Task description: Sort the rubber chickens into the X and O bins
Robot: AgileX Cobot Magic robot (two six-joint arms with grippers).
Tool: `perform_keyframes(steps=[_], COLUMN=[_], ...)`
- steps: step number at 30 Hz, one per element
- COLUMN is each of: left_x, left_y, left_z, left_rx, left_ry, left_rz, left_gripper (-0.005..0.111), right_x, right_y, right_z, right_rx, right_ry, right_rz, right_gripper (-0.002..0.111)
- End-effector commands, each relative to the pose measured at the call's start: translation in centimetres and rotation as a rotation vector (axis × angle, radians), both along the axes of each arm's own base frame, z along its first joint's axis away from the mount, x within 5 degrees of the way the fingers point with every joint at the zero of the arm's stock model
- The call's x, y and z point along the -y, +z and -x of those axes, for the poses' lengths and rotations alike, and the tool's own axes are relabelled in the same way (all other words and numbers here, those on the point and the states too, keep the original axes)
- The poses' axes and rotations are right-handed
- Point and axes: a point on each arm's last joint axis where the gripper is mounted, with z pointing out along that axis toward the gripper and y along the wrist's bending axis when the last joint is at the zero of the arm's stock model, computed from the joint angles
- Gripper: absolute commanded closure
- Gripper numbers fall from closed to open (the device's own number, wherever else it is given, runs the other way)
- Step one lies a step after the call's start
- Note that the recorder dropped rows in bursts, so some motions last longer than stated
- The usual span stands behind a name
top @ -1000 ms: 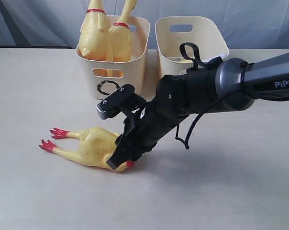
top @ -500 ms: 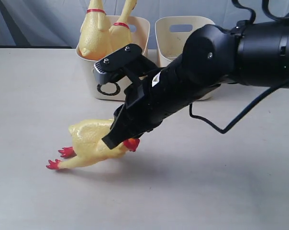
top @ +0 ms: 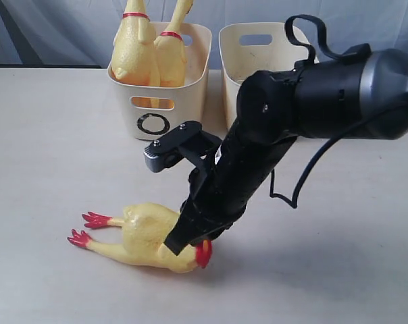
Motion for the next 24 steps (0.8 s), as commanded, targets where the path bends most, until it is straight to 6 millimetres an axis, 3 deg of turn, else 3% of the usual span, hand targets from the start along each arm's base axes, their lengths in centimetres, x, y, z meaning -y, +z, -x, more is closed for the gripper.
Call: perform_keyframes(steps=[1, 4, 8, 13, 17, 24], left_x=[-0.1, -0.1, -0.1, -0.1, -0.1, -0.2], left_y=[-0.1, -0.1, -0.1, -0.2, -0.2, -0.2], left_z=[0.0, 0.0, 0.1, 0.1, 0.1, 0.0], left_rx=[0.006, 0.006, 0.004, 0.000, 0.000, 0.001], left_ry=[0.003, 0.003, 0.002, 0.007, 0.007, 0.010], left_rz=[-0.004, -0.004, -0.005, -0.013, -0.013, -0.016], left_gripper=[0.092, 0.092, 0.092, 0.092, 0.092, 0.092], right_x=[-0.4, -0.6, -2.0, -4.1, -5.0, -5.2], right_y=[-1.5, -2.5, -2.4, -2.2, -2.0, -2.1], right_z=[-0.6, -0.9, -0.6, 1.3, 0.6, 0.2], right_rx=[0.040, 0.048, 0.121, 0.180, 0.294, 0.332], right_ry=[0.041, 0.052, 0.076, 0.144, 0.121, 0.103], right_rz=[0.010, 0.018, -0.032, -0.083, -0.141, -0.162], right_gripper=[0.062, 0.051, 0.051, 0.051, 0.051, 0.051])
